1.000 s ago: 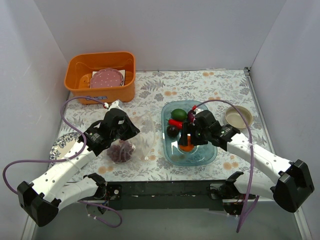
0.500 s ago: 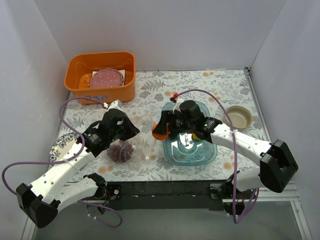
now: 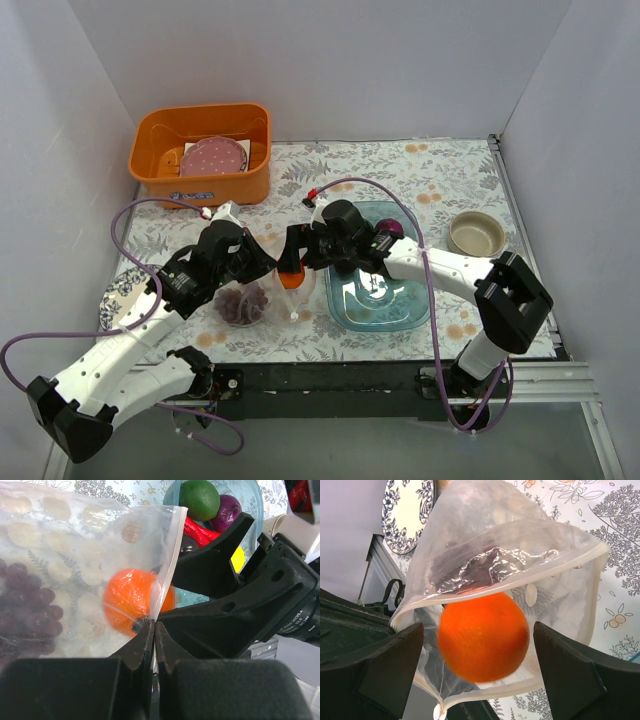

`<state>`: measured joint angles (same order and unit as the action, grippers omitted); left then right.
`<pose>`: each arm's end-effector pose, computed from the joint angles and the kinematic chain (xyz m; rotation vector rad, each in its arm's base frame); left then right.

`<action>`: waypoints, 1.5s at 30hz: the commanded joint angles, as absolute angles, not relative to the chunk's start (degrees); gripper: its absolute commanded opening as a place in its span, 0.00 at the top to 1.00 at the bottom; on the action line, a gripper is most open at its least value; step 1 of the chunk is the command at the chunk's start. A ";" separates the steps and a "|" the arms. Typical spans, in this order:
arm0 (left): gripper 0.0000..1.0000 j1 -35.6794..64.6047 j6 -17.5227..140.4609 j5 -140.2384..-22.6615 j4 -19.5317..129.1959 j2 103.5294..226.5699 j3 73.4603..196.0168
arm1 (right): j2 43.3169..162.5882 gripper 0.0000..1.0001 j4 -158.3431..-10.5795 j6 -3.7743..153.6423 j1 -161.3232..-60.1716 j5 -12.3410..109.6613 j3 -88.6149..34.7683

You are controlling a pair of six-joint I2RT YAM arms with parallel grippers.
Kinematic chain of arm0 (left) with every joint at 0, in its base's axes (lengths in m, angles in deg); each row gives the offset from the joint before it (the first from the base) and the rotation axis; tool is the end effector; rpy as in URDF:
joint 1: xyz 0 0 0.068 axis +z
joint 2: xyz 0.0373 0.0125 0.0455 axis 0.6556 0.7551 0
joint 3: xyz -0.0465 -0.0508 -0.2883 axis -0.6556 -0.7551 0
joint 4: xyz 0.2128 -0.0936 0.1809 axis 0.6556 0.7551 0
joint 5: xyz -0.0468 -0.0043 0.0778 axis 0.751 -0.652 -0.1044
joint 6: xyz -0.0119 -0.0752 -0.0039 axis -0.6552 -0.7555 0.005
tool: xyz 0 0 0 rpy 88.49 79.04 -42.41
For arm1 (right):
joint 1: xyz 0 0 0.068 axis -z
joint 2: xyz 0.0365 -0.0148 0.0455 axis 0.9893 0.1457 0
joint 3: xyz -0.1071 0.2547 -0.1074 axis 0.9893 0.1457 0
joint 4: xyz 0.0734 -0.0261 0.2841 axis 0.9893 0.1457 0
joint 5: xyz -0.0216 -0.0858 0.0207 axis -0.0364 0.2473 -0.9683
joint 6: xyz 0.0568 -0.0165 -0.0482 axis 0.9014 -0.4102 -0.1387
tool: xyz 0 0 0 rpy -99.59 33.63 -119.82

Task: Place the food in the zip-top bag and seal the zipper
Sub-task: Place the fake fruit in the zipper food storage bag, then pick up the fake fruit from the bin.

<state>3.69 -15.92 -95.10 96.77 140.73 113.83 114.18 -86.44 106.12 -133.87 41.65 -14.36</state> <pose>0.1828 -0.1316 0.3104 -1.1339 2.2145 -0.9895 0.2478 0.3468 0.2533 -0.4568 2.2342 1.1770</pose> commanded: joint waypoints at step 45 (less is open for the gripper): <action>1.00 3.52 -16.42 -94.63 96.40 140.44 114.42 | 97.54 0.06 -53.94 107.41 -117.83 79.59 -4.46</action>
<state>3.69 -16.31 -95.56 97.14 140.87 113.94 96.04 -52.11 105.90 -118.68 79.70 -4.52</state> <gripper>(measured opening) 0.010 0.963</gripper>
